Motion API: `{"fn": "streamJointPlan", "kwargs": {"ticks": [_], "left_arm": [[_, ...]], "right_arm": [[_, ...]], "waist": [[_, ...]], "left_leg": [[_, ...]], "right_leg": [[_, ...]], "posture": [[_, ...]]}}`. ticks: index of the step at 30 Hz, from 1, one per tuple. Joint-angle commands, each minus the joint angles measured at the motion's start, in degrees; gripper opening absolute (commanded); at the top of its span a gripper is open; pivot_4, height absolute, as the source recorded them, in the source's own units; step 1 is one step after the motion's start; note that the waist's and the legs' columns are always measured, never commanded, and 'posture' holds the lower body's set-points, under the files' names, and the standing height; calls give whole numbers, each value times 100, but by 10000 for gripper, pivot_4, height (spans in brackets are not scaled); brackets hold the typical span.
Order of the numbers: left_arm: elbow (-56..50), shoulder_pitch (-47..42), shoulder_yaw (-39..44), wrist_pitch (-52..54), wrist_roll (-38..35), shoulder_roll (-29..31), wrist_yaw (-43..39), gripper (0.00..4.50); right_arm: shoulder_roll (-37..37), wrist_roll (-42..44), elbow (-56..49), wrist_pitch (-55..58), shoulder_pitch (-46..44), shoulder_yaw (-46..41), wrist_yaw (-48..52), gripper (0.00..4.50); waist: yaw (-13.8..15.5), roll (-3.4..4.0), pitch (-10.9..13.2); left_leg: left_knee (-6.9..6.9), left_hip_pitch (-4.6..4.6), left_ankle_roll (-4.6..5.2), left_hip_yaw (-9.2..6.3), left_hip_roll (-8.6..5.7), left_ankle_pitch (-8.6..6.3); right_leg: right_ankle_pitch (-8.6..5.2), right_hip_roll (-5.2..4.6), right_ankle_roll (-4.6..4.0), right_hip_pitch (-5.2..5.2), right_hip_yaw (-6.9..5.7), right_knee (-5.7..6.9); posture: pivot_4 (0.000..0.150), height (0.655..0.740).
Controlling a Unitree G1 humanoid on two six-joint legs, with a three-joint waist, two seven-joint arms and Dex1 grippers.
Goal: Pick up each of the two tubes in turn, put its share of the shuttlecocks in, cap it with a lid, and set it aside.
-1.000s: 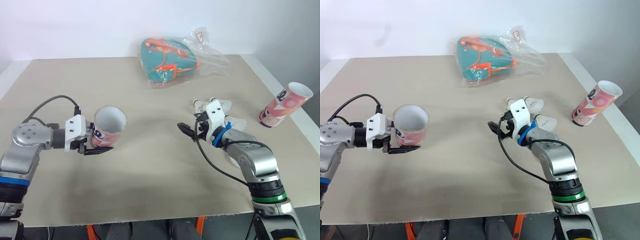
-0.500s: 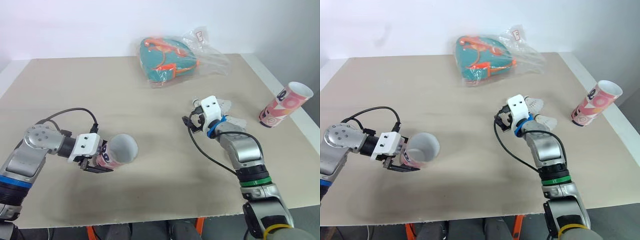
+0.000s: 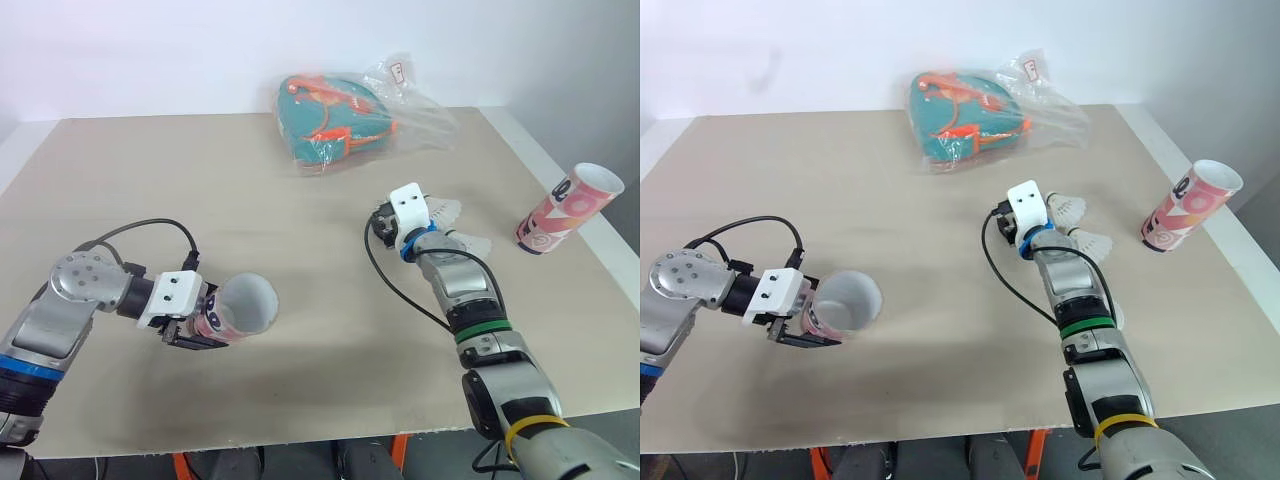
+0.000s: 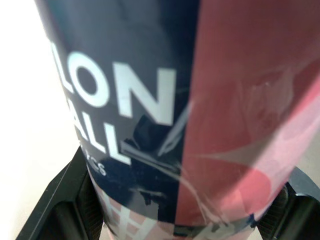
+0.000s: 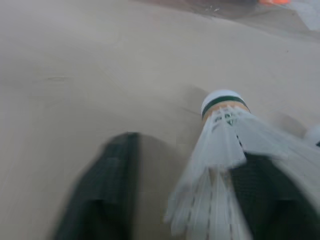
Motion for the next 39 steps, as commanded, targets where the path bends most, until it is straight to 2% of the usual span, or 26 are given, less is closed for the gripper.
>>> {"fn": "streamJointPlan", "kwargs": {"ticks": [1,3,6,11,14,16,18,20,26,30,39], "left_arm": [[-249,143,25,54,-72,22,34,34377],[-299,204,27,55,-70,9,80,34377],[-335,260,40,12,-62,-53,174,34377],[-138,265,-80,-122,40,-235,257,34377],[-15,200,-190,-64,59,-383,208,34377],[64,141,-298,23,91,-463,155,34377],[159,52,-427,129,129,-521,74,34377],[184,-61,-465,425,-58,-640,-7,34377],[298,-601,-506,1010,-340,-964,-190,34377],[357,-751,-613,1188,-356,-946,-366,34377],[377,-768,-586,1418,-360,-862,-461,34377]], "right_arm": [[68,-67,153,-279,-153,-88,-50,8436],[94,-39,188,-335,-181,-134,-28,1094],[118,43,126,-386,-185,-212,46,1094],[168,642,-1060,-402,174,-298,1047,1094],[-190,1821,-2604,591,558,-374,2524,1094],[-727,2593,-3831,1124,914,-272,3612,1094],[-1310,3022,-4864,1199,1260,-112,4524,1094],[-1661,3128,-5310,1255,1316,24,4902,1094],[-1854,2857,-5292,1026,844,359,5264,1094],[-1886,2490,-5195,736,521,729,5508,1094],[-1964,2177,-4985,159,76,939,6089,1094]], "waist": [[-1,0,0],[-1,0,0],[-1,1,0],[20,8,-1],[76,15,0],[114,20,0],[169,30,-2],[168,34,-5],[136,31,-3],[103,31,-4],[60,31,-3]], "left_leg": [[0,0,0,0,0,0],[0,0,0,0,0,0],[0,2,0,0,0,0],[1,2,0,0,-1,0],[3,1,0,-3,-2,0],[6,0,0,-6,-5,0],[10,0,1,-8,-12,-1],[15,3,3,-7,-14,-2],[33,18,22,-2,-8,11],[35,14,27,-2,-7,17],[13,9,29,-6,-6,14]], "right_leg": [[0,0,0,0,0,0],[0,0,0,0,0,1],[0,0,0,0,0,2],[0,0,1,2,0,3],[0,-2,3,6,-1,3],[-3,-7,7,11,-4,2],[-7,-14,14,16,-5,0],[-17,-17,30,22,-4,-1],[-7,-6,37,27,-3,5],[7,-4,50,23,-2,5],[-13,-2,30,12,-3,12]], "posture": [[1500,7400],[1500,7400],[1500,7400],[1500,7400],[1500,7400],[1500,7400],[1500,7400],[1500,7400],[1500,7400],[1500,7400],[1500,7400]]}}
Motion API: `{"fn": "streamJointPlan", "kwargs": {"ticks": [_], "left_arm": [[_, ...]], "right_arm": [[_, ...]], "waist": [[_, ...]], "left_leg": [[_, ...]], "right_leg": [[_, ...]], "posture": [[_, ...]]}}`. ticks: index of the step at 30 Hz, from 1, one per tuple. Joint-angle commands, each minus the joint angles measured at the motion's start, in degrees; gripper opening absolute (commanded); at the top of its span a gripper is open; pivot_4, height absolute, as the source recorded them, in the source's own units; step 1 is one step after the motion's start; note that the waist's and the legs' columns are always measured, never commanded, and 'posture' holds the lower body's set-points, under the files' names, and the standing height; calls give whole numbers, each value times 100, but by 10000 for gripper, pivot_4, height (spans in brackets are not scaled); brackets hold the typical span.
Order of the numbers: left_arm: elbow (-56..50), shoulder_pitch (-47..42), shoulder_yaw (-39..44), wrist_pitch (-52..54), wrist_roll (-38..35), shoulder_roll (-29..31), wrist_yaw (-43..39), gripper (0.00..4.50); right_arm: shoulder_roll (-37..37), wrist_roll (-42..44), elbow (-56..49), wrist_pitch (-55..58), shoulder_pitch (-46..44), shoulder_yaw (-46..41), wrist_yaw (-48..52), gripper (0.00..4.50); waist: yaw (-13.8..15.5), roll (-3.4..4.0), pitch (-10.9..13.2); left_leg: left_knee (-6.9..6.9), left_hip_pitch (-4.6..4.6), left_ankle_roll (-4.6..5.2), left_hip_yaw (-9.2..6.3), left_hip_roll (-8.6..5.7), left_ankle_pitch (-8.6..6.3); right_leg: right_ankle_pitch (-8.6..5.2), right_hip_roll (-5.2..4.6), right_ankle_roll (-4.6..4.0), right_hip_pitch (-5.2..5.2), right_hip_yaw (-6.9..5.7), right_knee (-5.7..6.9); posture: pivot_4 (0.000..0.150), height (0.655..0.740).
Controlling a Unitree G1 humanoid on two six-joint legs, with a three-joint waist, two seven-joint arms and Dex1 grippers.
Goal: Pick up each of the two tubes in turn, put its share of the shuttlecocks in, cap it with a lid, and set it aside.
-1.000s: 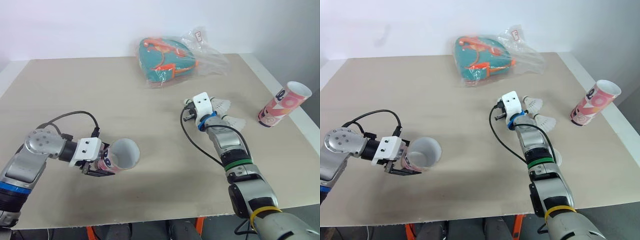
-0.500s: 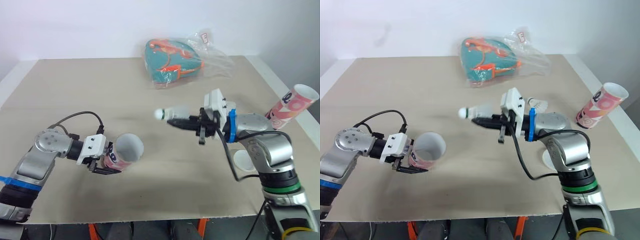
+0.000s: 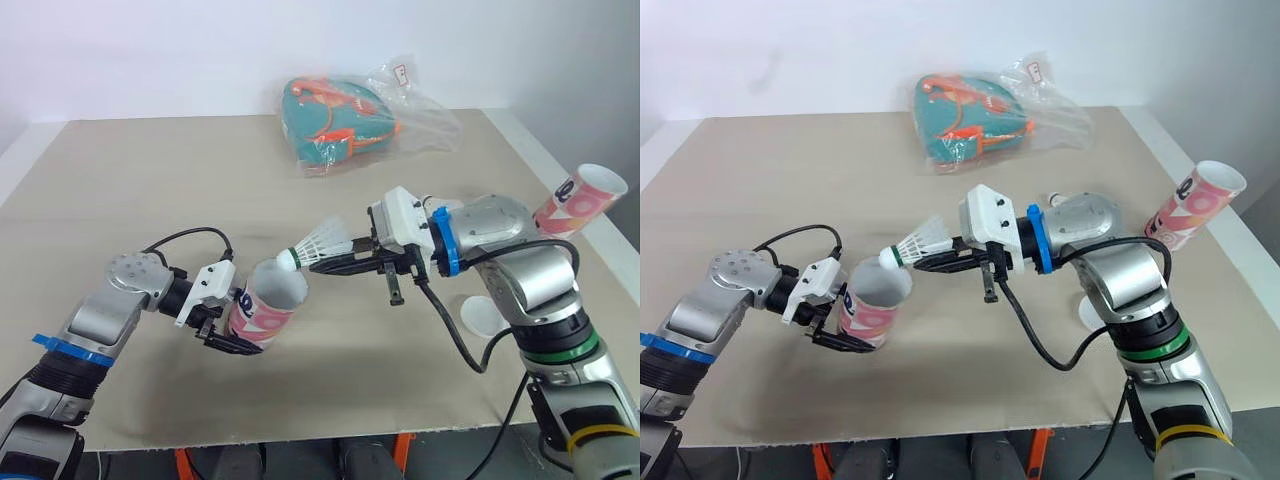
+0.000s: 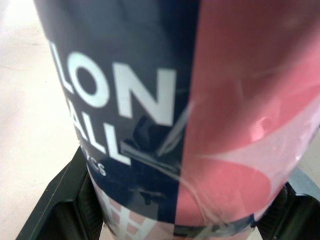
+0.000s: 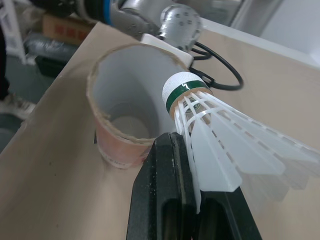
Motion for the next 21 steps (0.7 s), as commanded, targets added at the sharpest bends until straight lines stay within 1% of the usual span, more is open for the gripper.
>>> {"fn": "streamJointPlan", "kwargs": {"ticks": [1,3,4,7,8,11,12,14,17,21], "left_arm": [[-22,-55,23,52,-19,84,-54,34377],[-25,-64,22,59,-18,78,-48,34377],[-27,-67,22,61,-18,76,-47,34377],[-37,-76,24,64,-17,64,-43,34377],[-39,-78,25,66,-17,59,-41,34377],[-33,-86,23,66,-15,51,-39,34377],[-34,-91,21,69,-13,46,-35,34377],[-37,-89,24,73,-16,37,-25,34377],[-42,-66,35,99,-49,26,-26,34377],[42,-83,16,45,-24,20,-62,34377]], "right_arm": [[-67,-164,21,-329,-244,55,239,1094],[-31,-258,82,-422,-346,135,333,1094],[3,-310,127,-443,-410,179,351,3813],[1,-534,223,-524,-605,406,512,14357],[8,-577,238,-546,-649,444,535,19487],[-13,-563,215,-500,-744,453,654,32533],[-8,-559,219,-509,-748,432,666,36246],[-7,-480,239,-514,-754,320,695,36246],[-26,-32,139,-268,-761,-43,707,36246],[8,369,-78,95,-819,-251,639,36246]], "waist": [[-2,0,0],[-6,0,0],[-8,0,0],[-12,0,0],[-11,0,0],[-10,0,0],[-11,0,0],[-11,0,0],[-9,-1,1],[-11,-1,1]], "left_leg": [[0,0,0,0,0,0],[0,0,0,0,0,0],[0,1,0,0,0,0],[4,2,0,0,0,0],[7,2,0,0,0,0],[8,2,0,0,0,0],[8,2,0,0,0,0],[8,2,0,0,0,0],[9,2,0,-1,0,0],[10,4,0,-2,0,0]], "right_leg": [[-1,0,0,0,0,0],[-1,1,1,-1,0,1],[-2,1,1,-3,0,4],[-3,1,2,-4,0,14],[-3,1,2,-5,0,17],[-4,1,2,-5,0,19],[-4,1,1,-5,0,19],[-4,1,0,-5,0,22],[-7,1,-5,-7,0,30],[-9,1,-9,-8,0,38]], "posture": [[1500,7400],[1500,7400],[1500,7400],[1500,7400],[1500,7400],[1500,7400],[1500,7400],[1500,7400],[1500,7400],[1500,7400]]}}
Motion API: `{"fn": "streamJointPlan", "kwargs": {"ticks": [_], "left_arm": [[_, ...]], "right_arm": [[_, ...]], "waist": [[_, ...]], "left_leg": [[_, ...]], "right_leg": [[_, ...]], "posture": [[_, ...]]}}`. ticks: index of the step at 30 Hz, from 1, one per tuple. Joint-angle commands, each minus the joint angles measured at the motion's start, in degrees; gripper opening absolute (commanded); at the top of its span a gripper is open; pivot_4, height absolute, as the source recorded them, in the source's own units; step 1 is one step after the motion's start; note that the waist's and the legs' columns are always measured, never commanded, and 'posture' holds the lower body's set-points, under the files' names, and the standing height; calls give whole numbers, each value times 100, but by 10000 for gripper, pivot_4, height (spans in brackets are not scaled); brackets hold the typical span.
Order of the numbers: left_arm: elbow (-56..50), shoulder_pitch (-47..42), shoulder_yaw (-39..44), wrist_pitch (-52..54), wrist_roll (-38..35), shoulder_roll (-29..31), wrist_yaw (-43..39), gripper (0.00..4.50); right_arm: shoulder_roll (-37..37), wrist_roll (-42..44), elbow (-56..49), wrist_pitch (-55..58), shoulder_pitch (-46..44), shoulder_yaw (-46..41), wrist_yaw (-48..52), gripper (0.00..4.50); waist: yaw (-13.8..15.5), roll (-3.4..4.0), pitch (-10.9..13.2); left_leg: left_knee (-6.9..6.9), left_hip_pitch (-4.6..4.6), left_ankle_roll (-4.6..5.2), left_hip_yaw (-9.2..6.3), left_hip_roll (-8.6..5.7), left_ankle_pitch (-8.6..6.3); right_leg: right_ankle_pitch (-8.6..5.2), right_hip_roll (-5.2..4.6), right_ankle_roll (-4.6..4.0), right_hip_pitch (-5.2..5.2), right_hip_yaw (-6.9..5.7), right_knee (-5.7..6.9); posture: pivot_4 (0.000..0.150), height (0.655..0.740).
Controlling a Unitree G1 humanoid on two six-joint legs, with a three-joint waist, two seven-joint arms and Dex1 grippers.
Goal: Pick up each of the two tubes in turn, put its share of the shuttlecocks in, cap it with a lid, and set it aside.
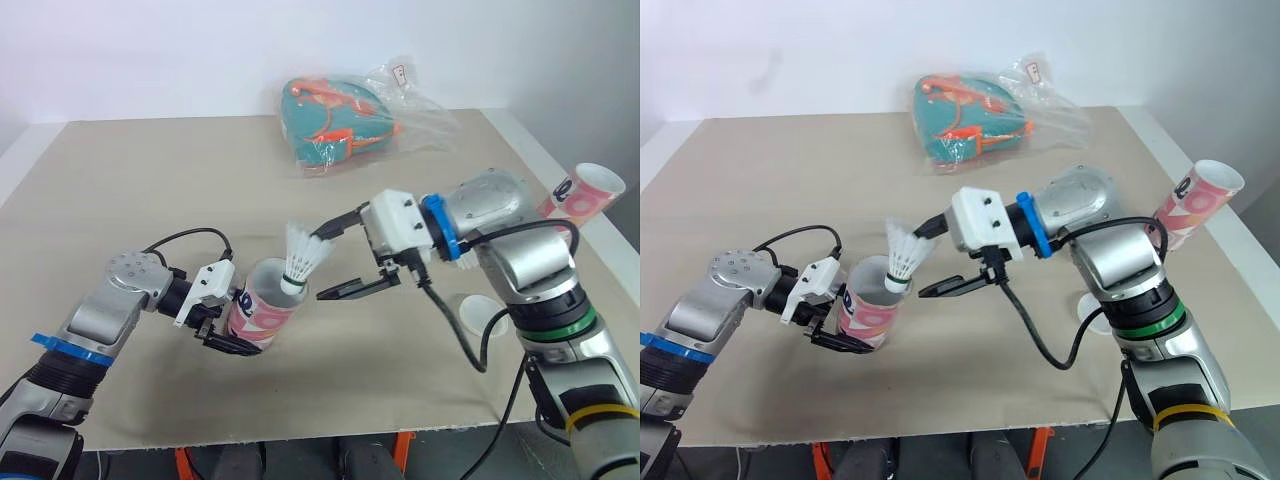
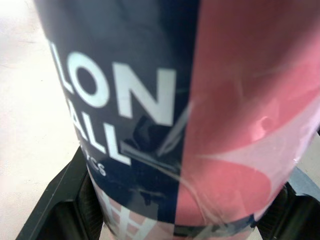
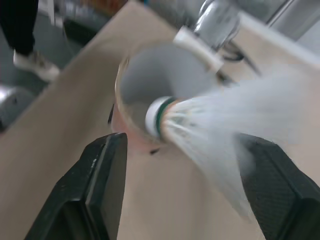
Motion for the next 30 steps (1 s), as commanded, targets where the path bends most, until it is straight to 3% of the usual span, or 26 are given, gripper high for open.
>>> {"fn": "streamJointPlan", "kwargs": {"ticks": [1,6,10,13,16,21,25,30], "left_arm": [[62,-80,14,-54,-18,4,-49,34377],[123,-94,-3,-125,-6,-23,-56,34377],[80,-27,7,-145,-20,-5,-26,34377],[-5,94,44,-141,-41,50,4,34377],[-35,184,65,-163,-55,97,-5,34377],[21,205,31,-258,0,101,-47,34377],[133,164,-12,-345,47,64,-101,34377],[211,120,-38,-373,53,32,-117,34377]], "right_arm": [[-31,440,-324,283,-195,-348,-32,36246],[-384,839,-147,771,-108,-878,-170,36246],[-823,-121,447,550,433,-1103,-1124,36246],[-1087,-314,702,850,1156,-1782,-1956,36246],[-1303,45,253,1201,2377,-2660,-2080,36246],[-1194,529,101,1670,3764,-3414,-2261,36246],[-1123,531,568,1684,4068,-3653,-2532,36246],[-986,312,1080,1511,3791,-3337,-2841,36246]], "waist": [[-1,0,0],[6,-1,0],[8,-6,-3],[13,-10,-2],[20,-9,-2],[-18,-2,-4],[-20,-2,-3],[-28,-3,-4]], "left_leg": [[1,0,0,-1,0,0],[6,3,0,-2,-1,0],[8,3,0,-2,-1,0],[9,3,0,0,-3,0],[-3,-1,1,3,-7,-1],[-4,7,39,9,-7,-23],[13,17,43,11,-7,-25],[31,21,48,17,-5,-20]], "right_leg": [[-1,0,-2,-1,0,4],[-3,0,-4,-1,-2,15],[-5,0,-1,0,-2,15],[-9,-2,4,1,-2,15],[-12,-5,-8,-3,2,15],[-21,-4,-30,-1,5,22],[-25,-2,10,9,7,22],[-9,-2,12,13,11,22]], "posture": [[1500,7400],[1500,7400],[1500,7400],[1500,7400],[1500,7400],[1500,7400],[1500,7400],[1500,7400]]}}
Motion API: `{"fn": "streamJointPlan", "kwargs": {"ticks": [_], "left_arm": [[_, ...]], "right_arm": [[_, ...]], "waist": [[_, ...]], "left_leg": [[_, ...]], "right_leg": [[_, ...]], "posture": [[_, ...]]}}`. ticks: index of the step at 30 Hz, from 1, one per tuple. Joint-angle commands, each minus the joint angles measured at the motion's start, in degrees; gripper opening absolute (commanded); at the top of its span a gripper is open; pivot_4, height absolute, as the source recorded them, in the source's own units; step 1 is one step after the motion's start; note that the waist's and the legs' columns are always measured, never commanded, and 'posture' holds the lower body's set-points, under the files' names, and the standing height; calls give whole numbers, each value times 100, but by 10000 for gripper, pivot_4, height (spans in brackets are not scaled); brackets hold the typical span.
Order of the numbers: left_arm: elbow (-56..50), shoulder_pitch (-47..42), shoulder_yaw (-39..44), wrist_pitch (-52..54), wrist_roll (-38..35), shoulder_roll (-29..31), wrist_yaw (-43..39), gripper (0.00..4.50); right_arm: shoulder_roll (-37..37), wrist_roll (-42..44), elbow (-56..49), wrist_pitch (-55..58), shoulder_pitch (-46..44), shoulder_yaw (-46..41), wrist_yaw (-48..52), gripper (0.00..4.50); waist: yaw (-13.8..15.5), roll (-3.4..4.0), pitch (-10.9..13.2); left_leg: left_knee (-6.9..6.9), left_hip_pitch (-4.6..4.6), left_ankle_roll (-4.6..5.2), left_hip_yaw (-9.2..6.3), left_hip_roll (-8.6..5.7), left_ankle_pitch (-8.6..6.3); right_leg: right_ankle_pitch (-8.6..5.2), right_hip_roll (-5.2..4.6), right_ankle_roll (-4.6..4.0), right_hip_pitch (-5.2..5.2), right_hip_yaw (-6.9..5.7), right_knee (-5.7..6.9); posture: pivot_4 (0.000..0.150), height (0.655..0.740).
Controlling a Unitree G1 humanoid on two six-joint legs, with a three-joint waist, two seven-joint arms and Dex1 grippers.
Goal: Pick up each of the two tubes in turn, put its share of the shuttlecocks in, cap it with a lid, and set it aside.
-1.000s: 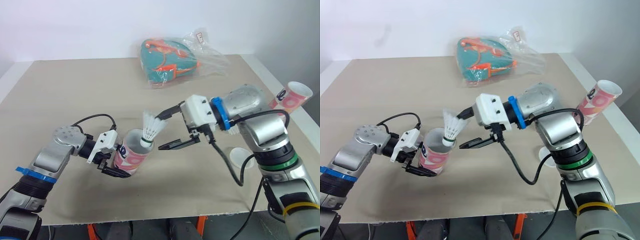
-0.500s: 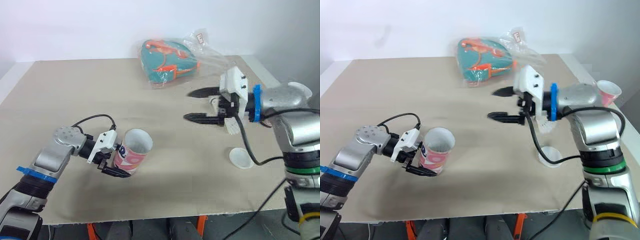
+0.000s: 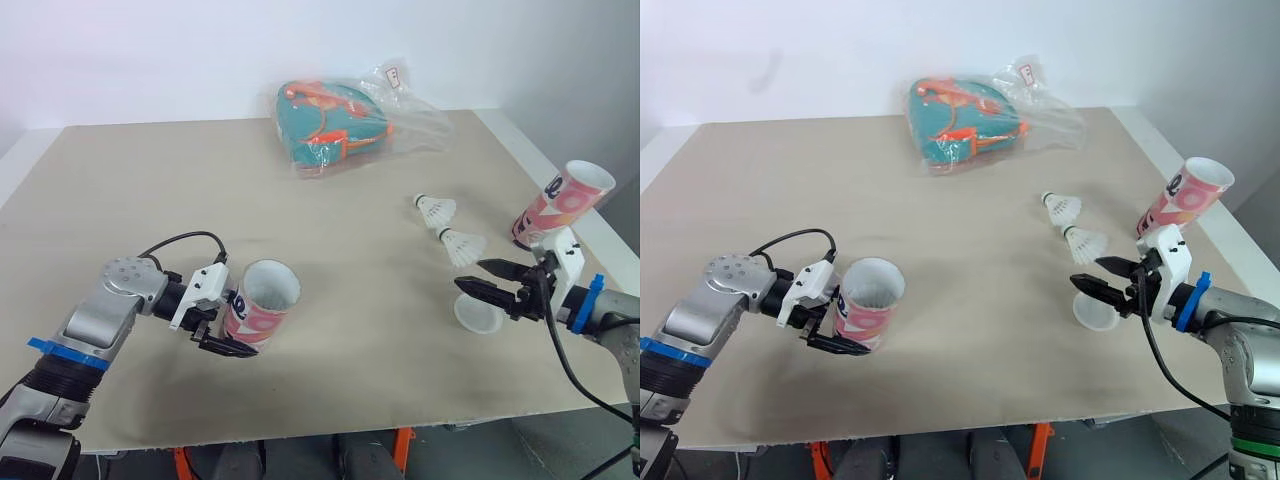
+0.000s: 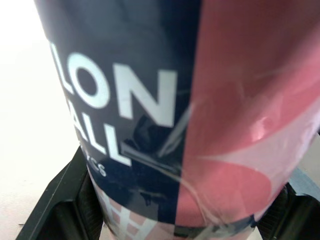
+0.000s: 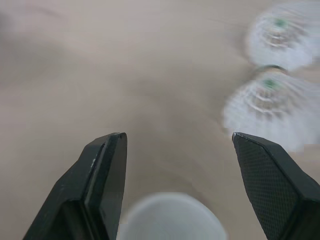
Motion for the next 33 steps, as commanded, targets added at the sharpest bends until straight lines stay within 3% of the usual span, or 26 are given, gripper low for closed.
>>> {"fn": "streamJointPlan", "kwargs": {"ticks": [1,11,22,25,30,31,33], "left_arm": [[57,-33,-108,-35,75,-4,-84,34377],[59,-32,-81,55,45,-44,18,34377],[53,-17,-39,61,8,-46,83,34377],[55,-20,-28,62,7,-38,77,34377],[33,12,-22,74,-9,-31,79,34377],[16,28,-23,80,-16,-34,84,34377],[12,36,-22,85,-31,-39,81,34377]], "right_arm": [[143,-136,386,-258,-379,153,-228,36246],[373,-349,1192,-504,-1007,487,-443,36246],[802,-1117,2843,-1040,-2179,941,-1268,36246],[876,-1201,3138,-1142,-2346,900,-1403,28587],[855,-1184,3038,-1307,-2235,822,-1378,3724],[842,-1171,2994,-1303,-2201,807,-1379,520],[834,-1172,2947,-1319,-2169,791,-1406,520]], "waist": [[-2,0,0],[14,1,0],[12,3,2],[13,3,2],[13,3,2],[13,3,2],[13,3,2]], "left_leg": [[3,1,0,1,1,0],[-10,-8,3,-1,0,-1],[-3,-5,0,0,-1,1],[-7,-6,0,1,-1,1],[-9,-8,0,1,-1,1],[-8,-7,0,0,-1,1],[-8,-7,0,0,-1,1]], "right_leg": [[3,0,-2,0,1,0],[-13,1,3,-2,1,-1],[0,1,7,-1,3,-1],[-4,1,4,-2,3,-1],[-4,1,3,-3,3,-1],[-4,1,5,-3,3,-1],[-3,1,5,-2,3,-1]], "posture": [[1500,7400],[1500,7400],[1500,7400],[1500,7400],[1500,7400],[1500,7400],[1500,7400]]}}
